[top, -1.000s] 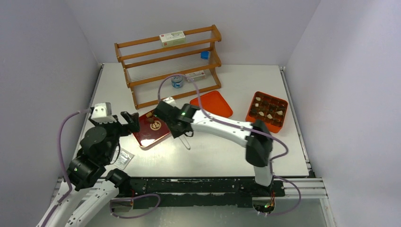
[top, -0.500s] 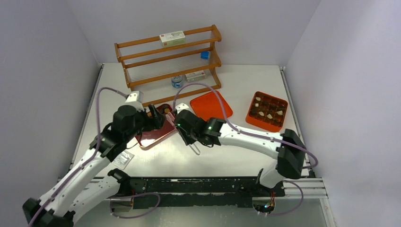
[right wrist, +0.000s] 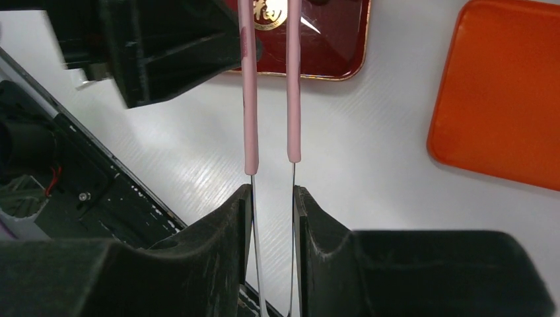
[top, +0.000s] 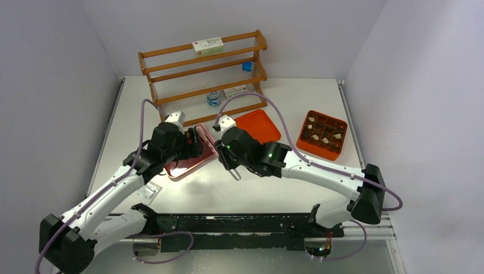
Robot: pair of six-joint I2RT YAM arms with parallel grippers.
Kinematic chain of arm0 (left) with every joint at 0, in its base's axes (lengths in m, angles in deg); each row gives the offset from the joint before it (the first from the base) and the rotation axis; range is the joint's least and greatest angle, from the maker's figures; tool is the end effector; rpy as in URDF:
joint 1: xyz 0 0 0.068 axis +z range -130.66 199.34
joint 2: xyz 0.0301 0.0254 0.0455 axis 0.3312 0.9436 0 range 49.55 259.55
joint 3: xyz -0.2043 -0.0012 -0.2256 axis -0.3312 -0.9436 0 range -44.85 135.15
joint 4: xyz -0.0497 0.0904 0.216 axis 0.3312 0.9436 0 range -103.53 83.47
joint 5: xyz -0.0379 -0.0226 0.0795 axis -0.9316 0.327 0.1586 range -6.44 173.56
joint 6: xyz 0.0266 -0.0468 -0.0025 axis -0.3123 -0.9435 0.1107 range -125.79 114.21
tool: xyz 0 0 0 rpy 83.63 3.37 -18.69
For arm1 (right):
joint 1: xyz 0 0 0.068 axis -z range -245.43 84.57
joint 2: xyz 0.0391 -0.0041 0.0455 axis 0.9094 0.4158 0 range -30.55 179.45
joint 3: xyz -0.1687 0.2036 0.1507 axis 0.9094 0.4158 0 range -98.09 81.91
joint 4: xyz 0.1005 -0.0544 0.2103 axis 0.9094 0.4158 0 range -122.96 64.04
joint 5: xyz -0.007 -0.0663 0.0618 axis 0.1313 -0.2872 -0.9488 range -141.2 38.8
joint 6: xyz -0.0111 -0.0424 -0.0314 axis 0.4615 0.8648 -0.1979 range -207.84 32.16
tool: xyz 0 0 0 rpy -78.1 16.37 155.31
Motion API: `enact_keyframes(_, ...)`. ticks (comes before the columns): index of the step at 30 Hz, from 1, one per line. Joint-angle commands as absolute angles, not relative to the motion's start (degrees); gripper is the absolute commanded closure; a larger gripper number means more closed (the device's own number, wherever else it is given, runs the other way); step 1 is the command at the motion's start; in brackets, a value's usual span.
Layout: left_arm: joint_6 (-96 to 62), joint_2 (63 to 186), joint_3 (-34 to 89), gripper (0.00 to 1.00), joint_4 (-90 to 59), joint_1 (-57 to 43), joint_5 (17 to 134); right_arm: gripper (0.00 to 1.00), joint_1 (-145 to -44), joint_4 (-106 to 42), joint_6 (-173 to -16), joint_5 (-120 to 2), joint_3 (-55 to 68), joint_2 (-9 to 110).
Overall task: Pack the chocolate
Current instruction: Adjust the clamp.
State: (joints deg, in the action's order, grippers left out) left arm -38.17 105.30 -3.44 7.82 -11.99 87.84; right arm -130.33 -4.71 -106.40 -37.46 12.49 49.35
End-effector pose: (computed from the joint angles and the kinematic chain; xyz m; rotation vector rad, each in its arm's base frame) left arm 0.1478 -0.0868 0.2981 -0.0635 2.2437 -0.5363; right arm 0.1270 0.2510 0.3563 -0.7732 2.1409 0.5218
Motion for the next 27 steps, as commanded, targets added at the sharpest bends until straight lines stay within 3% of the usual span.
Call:
enact_keyframes(1, -38.8, 100.0, -0.3, 0.23, 9.6, -12.1, 87.2, 0.70, -130.6, -1.0, -106.5, -33.8, 11.2, 51.3)
enact_keyframes(8, -37.0, 96.7, 0.3, 0.22, 10.2, -12.1, 87.1, 0.68, -130.4, 3.2, -114.2, -26.5, 17.8, 54.9)
enact_keyframes(18, -36.1, 95.8, -1.5, 0.23, 10.1, -12.1, 87.7, 0.68, -130.4, -11.5, -115.3, -27.0, 32.2, 56.3)
enact_keyframes(27, -35.8, 95.4, -2.0, 0.24, 10.2, -12.1, 88.0, 0.57, -130.5, -17.3, -116.8, -28.7, 39.5, 58.3)
